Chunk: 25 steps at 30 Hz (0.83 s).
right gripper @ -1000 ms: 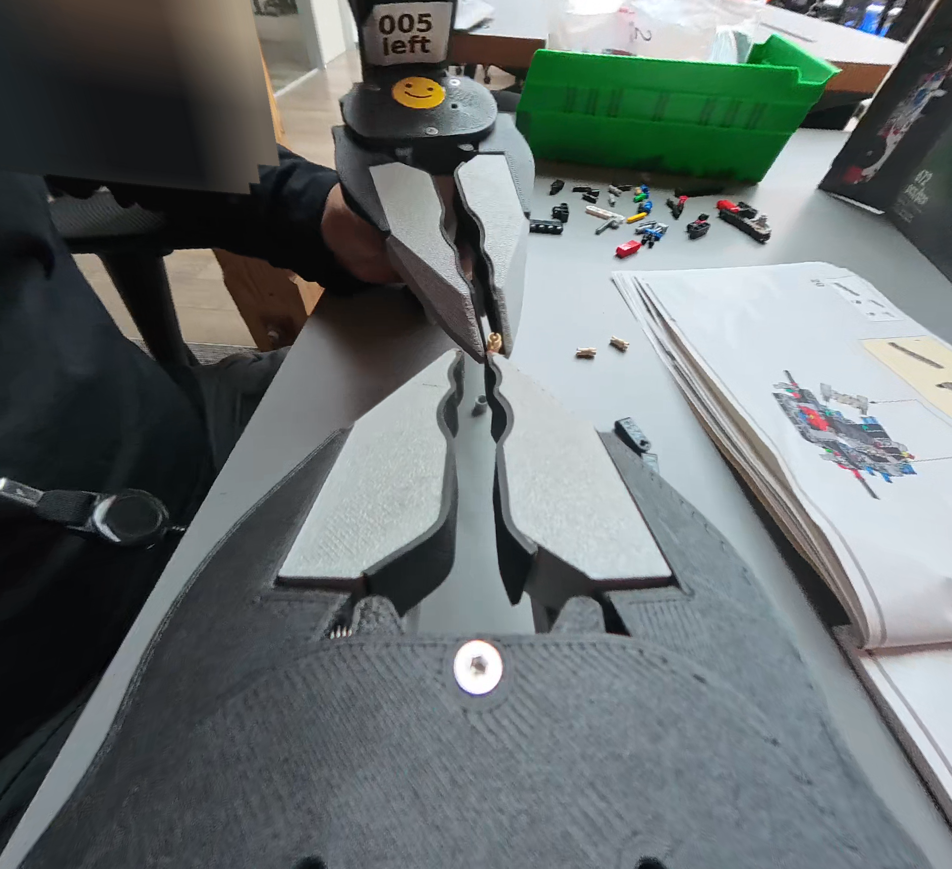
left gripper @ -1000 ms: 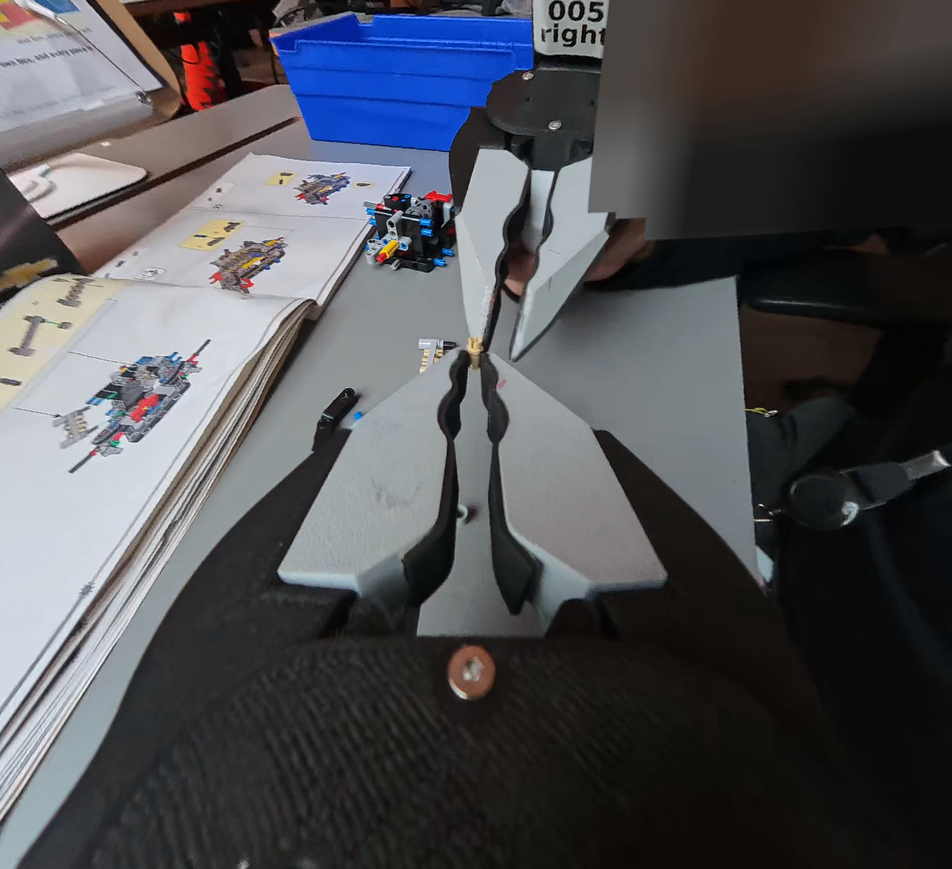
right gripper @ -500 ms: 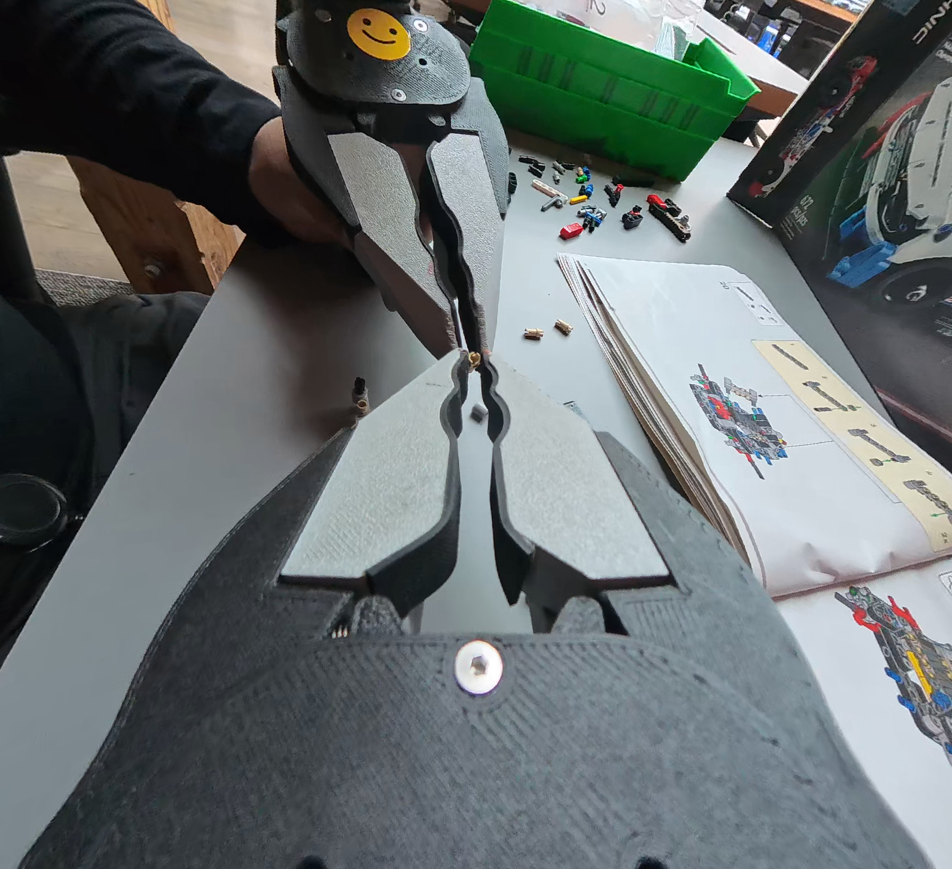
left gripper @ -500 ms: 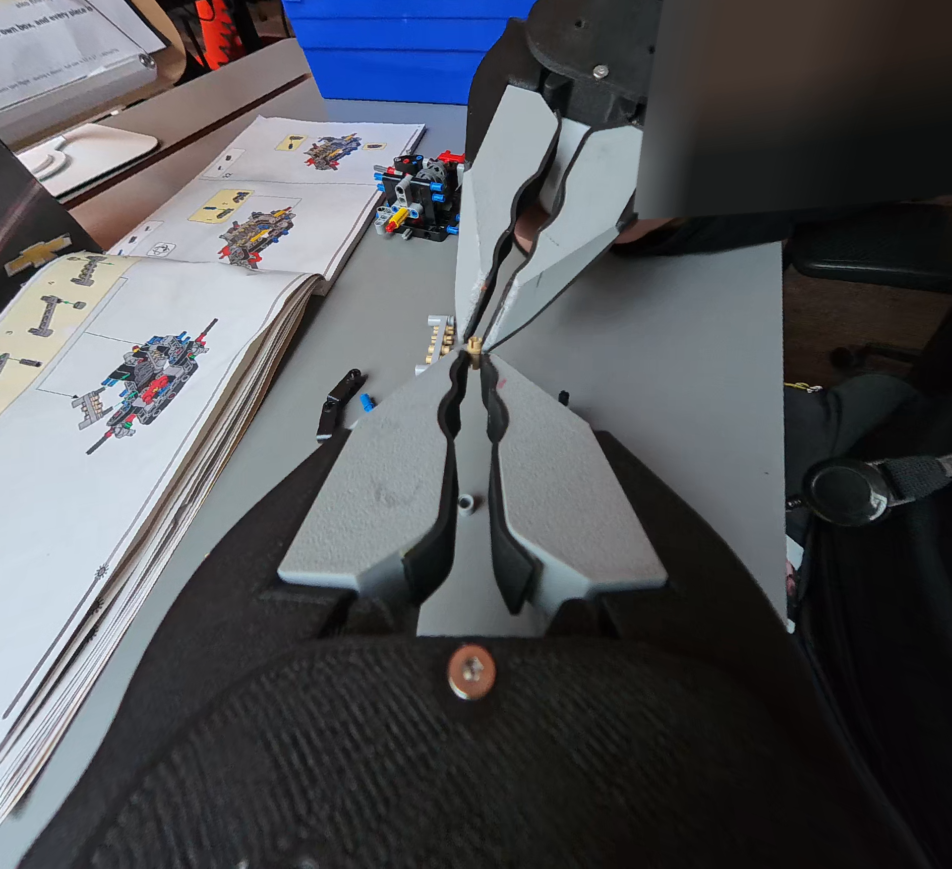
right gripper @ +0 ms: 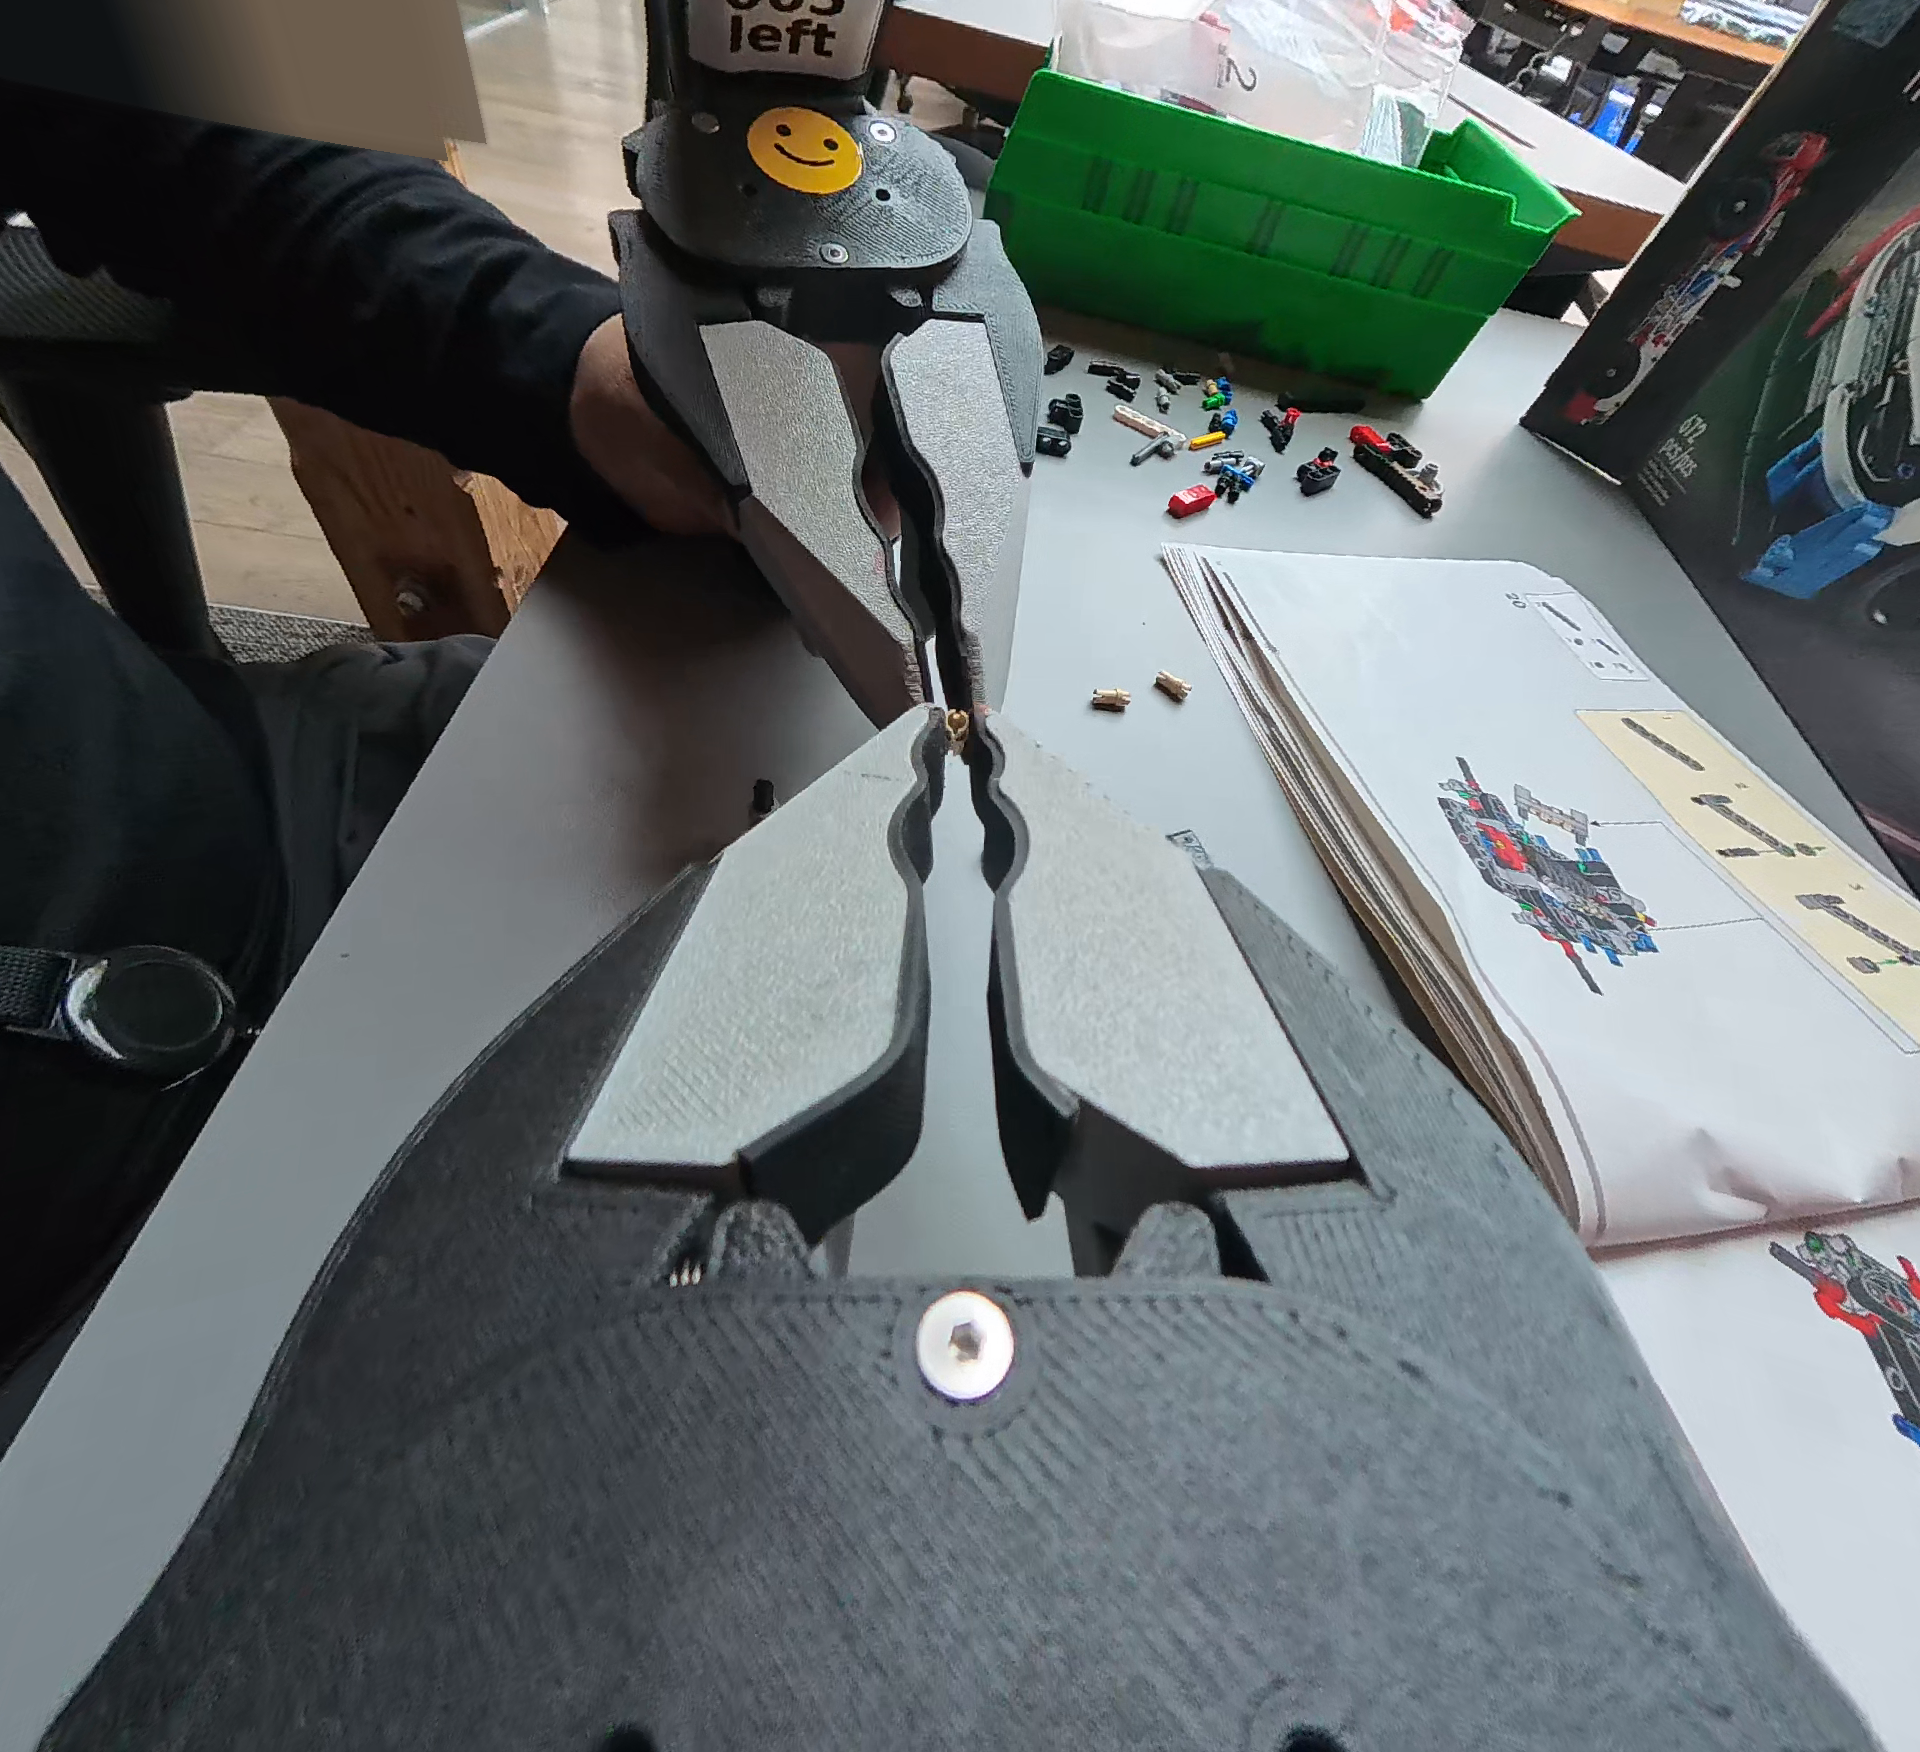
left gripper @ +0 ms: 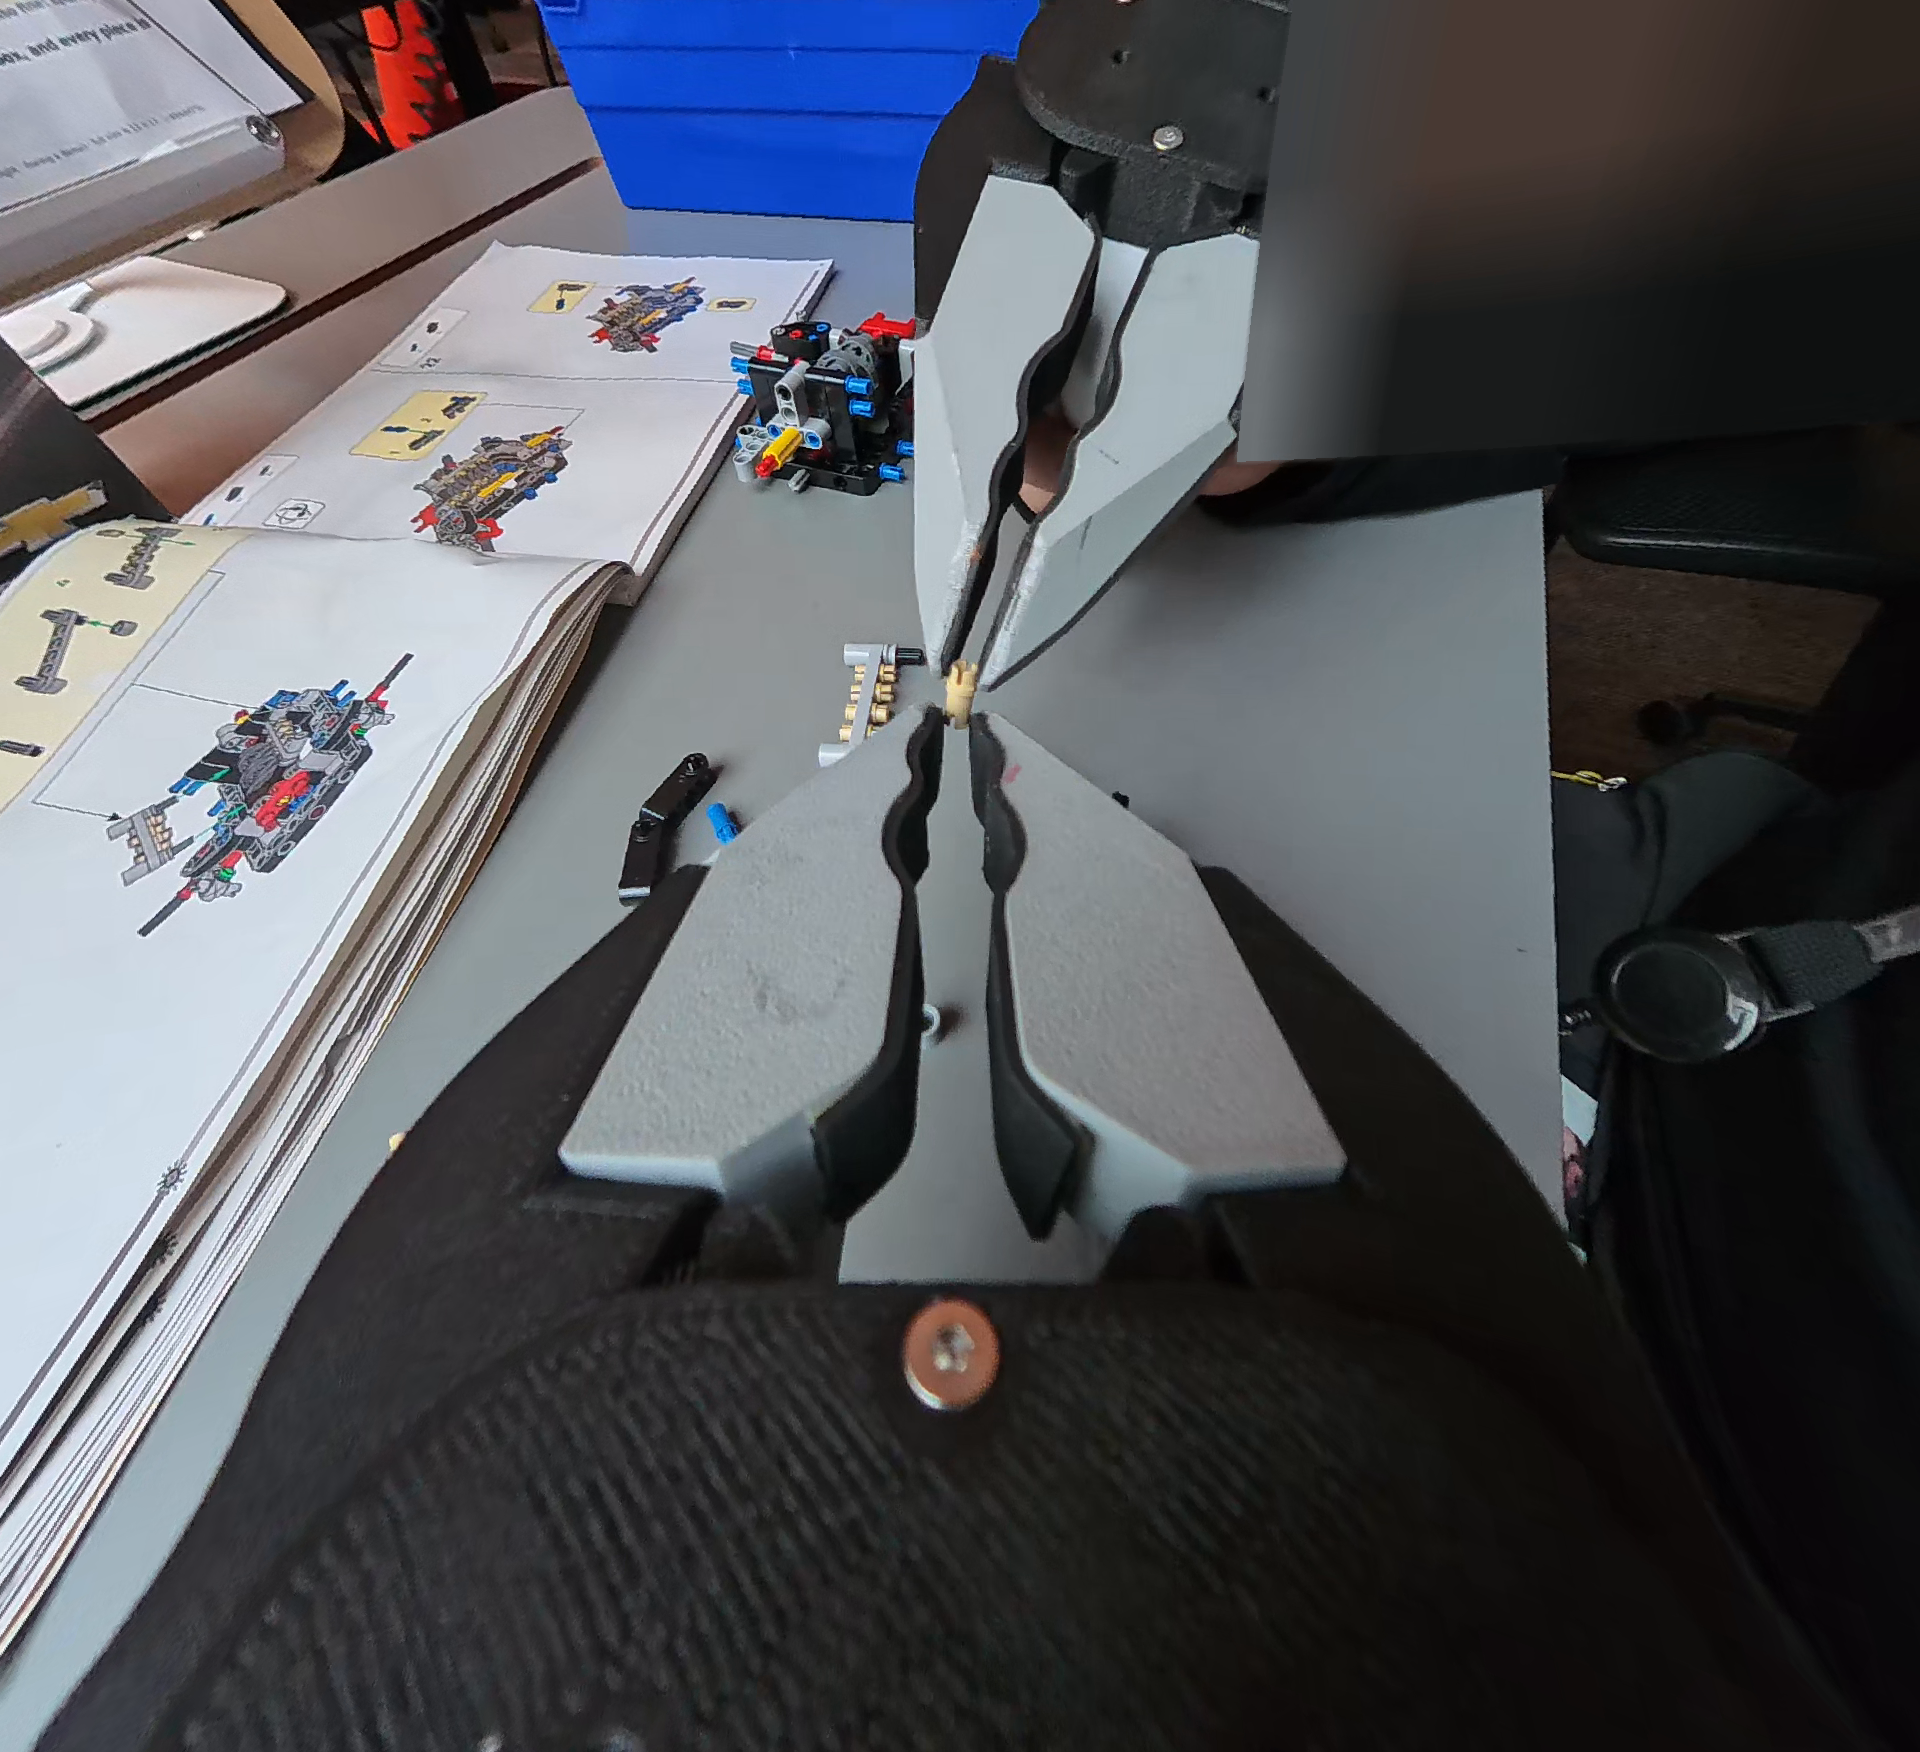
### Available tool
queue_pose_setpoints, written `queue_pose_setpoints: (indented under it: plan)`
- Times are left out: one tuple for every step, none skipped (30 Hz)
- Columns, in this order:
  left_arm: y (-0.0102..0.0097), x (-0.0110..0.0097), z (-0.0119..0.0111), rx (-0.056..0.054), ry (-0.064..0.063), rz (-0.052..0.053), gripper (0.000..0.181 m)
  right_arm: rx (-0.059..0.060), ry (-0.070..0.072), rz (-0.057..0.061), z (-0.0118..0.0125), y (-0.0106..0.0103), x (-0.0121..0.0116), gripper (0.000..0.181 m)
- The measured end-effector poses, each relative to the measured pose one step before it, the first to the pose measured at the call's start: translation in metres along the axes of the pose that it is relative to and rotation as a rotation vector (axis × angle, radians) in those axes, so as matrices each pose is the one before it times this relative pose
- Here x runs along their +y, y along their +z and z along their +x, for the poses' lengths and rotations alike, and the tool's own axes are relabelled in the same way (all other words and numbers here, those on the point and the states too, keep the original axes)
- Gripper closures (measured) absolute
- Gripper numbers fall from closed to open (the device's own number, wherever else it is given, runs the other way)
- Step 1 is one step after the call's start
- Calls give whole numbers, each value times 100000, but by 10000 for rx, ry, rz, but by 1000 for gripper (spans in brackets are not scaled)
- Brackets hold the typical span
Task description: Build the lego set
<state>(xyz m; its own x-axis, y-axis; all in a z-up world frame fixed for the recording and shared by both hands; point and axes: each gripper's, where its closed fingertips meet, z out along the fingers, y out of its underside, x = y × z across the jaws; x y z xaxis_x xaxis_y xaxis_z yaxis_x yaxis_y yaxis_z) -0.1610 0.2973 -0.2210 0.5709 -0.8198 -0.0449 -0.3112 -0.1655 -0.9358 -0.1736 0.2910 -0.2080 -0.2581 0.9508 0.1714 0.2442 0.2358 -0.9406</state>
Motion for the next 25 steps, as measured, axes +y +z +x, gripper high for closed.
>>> queue_pose_setpoints:
  plan:
    - [35,57,26,3,15,-44,178,-57,42,-65,-35,10,139,179]
    - [16,-15,23,-20,48,4,178,-8,37,-163,49,57,282,176]
    - [19,83,-9,-53,49,-57,179,20,-32,-117,48,48,204,175]
    - [108,149,72,-2,66,-119,179,-7,-72,-36,-41,16,75,175]
    - [93,113,60,-35,94,-98,179,-17,-73,-22,-90,2,13,177]
    - [56,61,1,-73,100,-50,179,-51,-107,-35,-179,32,26,179]
    - [10,28,26,-39,64,-20,179,47,-122,-22,-38,40,-7,179]
    - [2,9,20,6,12,-10,179,46,-107,-36,-19,20,9,179]
    - [9,33,-30,11,-39,-17,179,41,-54,-53,25,9,51,179]
    - [-3,26,-14,30,-55,-15,179,18,-33,-45,11,-11,57,180]
    - [-1,4,-28,13,-44,3,179,29,-49,-42,53,-35,55,180]
    - [-13,-16,-75,-39,-28,13,179,48,-50,-65,81,-52,88,180]
    - [4,28,-51,-32,-13,-16,179,23,-24,-74,49,-40,109,180]
    - [24,104,3,8,-2,-74,179,14,-7,-4,18,-34,6,179]
    - [42,135,6,1,7,-91,179,15,26,18,30,-18,-27,178]
    - [28,18,51,12,33,-23,179,-38,39,-45,-19,15,60,178]
    - [29,33,-5,-30,31,-27,179,-44,-16,-55,-74,27,88,179]
    - [26,46,-8,-23,18,-37,179,-14,-68,-39,-71,26,63,180]
    - [19,58,25,16,9,-42,179,21,-84,-53,-31,20,75,180]
    - [34,54,21,22,-7,-43,179,5,-69,-81,-24,31,110,179]
    - [0,-2,16,19,-5,3,179,-29,-49,-122,-54,45,189,179]
    - [0,-11,20,18,0,11,180,-22,-24,-163,-24,74,285,179]
    - [17,68,-20,-1,-13,-48,179,0,-19,-76,16,35,168,179]
    - [57,64,70,62,-4,-53,180,-9,-18,6,-26,-8,24,179]
    - [58,84,10,-4,9,-65,179,-7,-19,32,-23,-1,-42,178]
